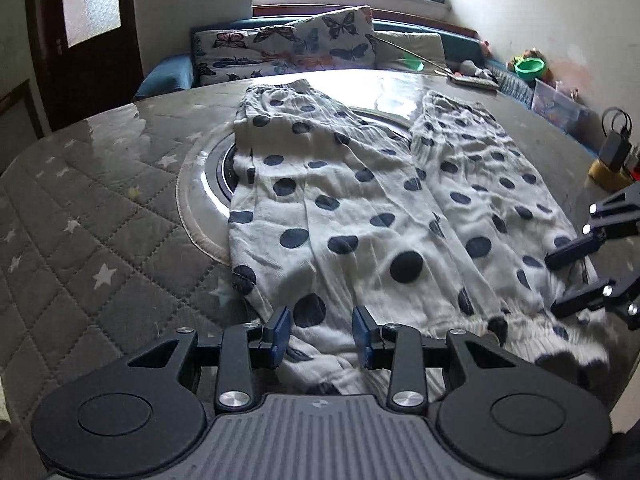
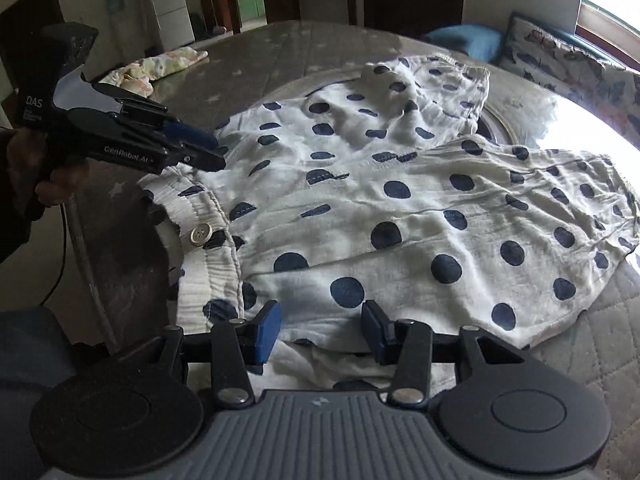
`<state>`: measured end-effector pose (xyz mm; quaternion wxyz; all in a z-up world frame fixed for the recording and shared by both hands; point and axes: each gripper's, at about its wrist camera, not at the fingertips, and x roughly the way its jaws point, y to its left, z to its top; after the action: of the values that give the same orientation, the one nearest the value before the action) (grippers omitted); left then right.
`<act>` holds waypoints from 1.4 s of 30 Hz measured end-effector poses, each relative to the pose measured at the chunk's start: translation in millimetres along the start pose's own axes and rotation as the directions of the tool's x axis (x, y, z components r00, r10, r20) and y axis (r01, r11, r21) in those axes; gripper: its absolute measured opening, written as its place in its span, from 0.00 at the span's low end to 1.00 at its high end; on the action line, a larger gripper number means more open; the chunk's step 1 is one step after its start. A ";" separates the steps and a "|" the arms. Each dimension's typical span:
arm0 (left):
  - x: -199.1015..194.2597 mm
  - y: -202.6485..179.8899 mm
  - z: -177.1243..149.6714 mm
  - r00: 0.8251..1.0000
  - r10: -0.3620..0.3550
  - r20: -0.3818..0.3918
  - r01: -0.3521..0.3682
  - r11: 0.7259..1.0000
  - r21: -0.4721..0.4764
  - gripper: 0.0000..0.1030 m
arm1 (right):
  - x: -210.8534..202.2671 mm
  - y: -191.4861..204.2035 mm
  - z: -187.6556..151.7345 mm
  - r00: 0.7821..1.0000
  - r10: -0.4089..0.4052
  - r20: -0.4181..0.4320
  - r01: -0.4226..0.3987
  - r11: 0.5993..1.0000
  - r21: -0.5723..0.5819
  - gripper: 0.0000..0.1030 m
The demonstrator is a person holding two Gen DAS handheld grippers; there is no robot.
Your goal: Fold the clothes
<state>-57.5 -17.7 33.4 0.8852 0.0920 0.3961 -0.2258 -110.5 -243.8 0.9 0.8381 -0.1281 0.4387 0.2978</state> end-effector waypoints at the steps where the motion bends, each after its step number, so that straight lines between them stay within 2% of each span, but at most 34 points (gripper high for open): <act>1: -1.7 -1.2 -1.6 1.000 0.002 -0.002 -0.002 1.000 0.001 0.36 | -0.8 0.9 -1.4 1.000 -0.002 -0.003 0.002 1.000 -0.003 0.46; 7: -7.2 -4.8 0.7 1.000 0.014 -0.006 -0.014 1.000 0.001 0.36 | -4.4 13.0 -11.3 0.999 -0.039 -0.025 0.037 0.995 -0.091 0.49; 15: -9.4 -11.0 27.0 0.997 0.026 0.078 -0.026 1.000 -0.008 0.40 | -9.4 4.3 -3.1 0.998 -0.049 0.044 0.050 0.998 -0.036 0.53; 20: 9.7 -11.2 28.6 0.998 0.040 0.041 -0.039 0.999 -0.019 0.40 | -1.6 -5.0 -5.8 0.996 -0.076 0.053 0.074 0.997 0.025 0.54; 27: 10.2 -11.2 20.0 0.999 0.048 0.019 -0.048 0.999 -0.009 0.43 | -7.3 -10.6 -19.3 0.995 -0.087 0.049 0.084 0.995 0.050 0.56; 34: 10.7 -11.2 11.4 0.998 0.056 -0.002 -0.056 0.998 0.002 0.44 | -15.8 -17.9 -11.2 0.989 -0.117 0.091 0.111 0.991 0.072 0.58; 37: 7.3 -11.6 15.3 0.998 0.059 -0.001 -0.059 0.998 0.000 0.44 | -13.9 -24.7 -8.5 0.986 -0.132 0.101 0.122 0.988 0.098 0.58; 42: 5.5 -12.8 32.0 0.997 0.062 0.039 -0.062 0.998 0.000 0.44 | -4.1 -34.5 -13.9 0.987 -0.147 0.068 0.138 0.982 0.131 0.58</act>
<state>-39.2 -41.7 51.0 0.8993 0.1004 0.3755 -0.2004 -100.4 -279.2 -5.5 0.8800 -0.0944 0.4137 0.2134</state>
